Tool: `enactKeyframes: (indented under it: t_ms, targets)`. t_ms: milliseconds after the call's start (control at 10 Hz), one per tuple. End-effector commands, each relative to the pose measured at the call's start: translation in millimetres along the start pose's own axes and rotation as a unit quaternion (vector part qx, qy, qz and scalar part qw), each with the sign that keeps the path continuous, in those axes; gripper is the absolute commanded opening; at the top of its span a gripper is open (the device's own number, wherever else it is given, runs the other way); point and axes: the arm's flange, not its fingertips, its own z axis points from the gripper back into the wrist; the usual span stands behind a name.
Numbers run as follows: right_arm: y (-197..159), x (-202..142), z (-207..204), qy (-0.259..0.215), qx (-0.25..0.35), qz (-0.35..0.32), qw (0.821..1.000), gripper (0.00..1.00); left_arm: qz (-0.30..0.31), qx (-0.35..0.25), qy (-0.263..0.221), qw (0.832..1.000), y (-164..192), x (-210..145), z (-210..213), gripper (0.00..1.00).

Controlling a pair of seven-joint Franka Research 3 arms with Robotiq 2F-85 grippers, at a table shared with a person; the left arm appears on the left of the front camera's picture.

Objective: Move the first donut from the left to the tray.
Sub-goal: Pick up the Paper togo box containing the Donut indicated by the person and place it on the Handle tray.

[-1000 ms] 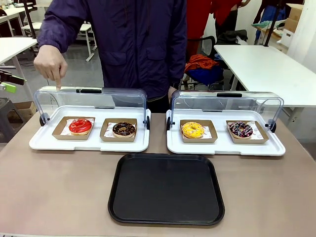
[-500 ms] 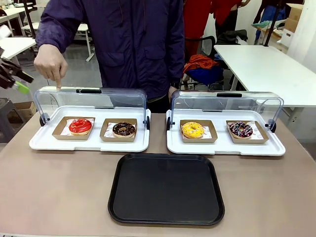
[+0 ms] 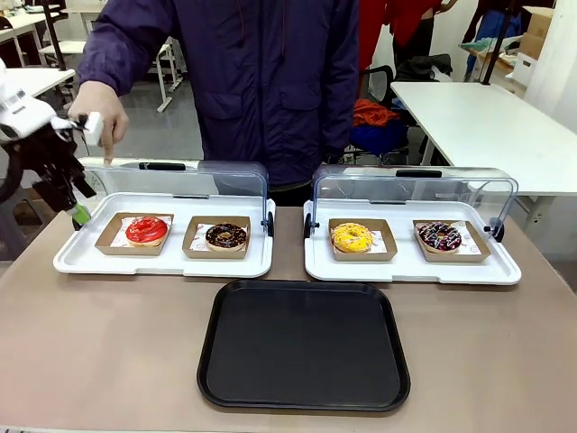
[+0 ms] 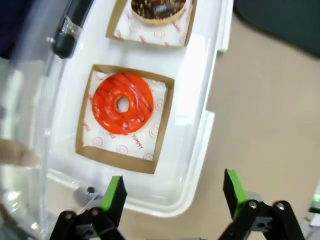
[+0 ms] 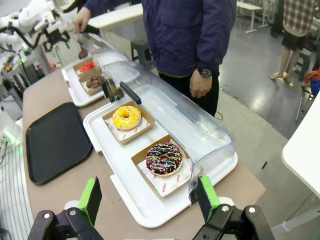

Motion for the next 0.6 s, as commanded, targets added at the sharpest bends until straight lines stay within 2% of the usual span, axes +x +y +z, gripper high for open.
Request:
enactKeyframes:
  t_ms: [0,100,200,300,400,500]
  targets:
    - [2.0,0.4,-0.7,0.003,-0.002,0.003,1.0,1.0,0.002,0.02,0.035,0.999,0.5,0.6,-20.7,1.0]
    - [2.0,0.4,-0.7,0.003,-0.002,0.003,1.0,1.0,0.0,0.031,0.009,0.999,-1.6,3.4,-27.3,1.0]
    - [2.0,0.4,-0.7,0.003,-0.002,0.003,1.0,1.0,-0.004,0.005,0.017,1.0,2.3,-0.2,-15.1,1.0]
    - [2.0,0.4,-0.7,0.003,-0.002,0.003,1.0,1.0,-0.004,0.005,0.017,1.0,2.3,-0.2,-15.1,1.0]
    - [2.0,0.4,-0.7,0.003,-0.002,0.003,1.0,1.0,-0.006,0.013,0.021,1.0,4.1,1.0,-27.5,1.0]
    - [2.0,0.4,-0.7,0.003,-0.002,0.003,1.0,1.0,-0.036,0.039,0.031,0.998,2.9,3.4,-35.9,1.0]
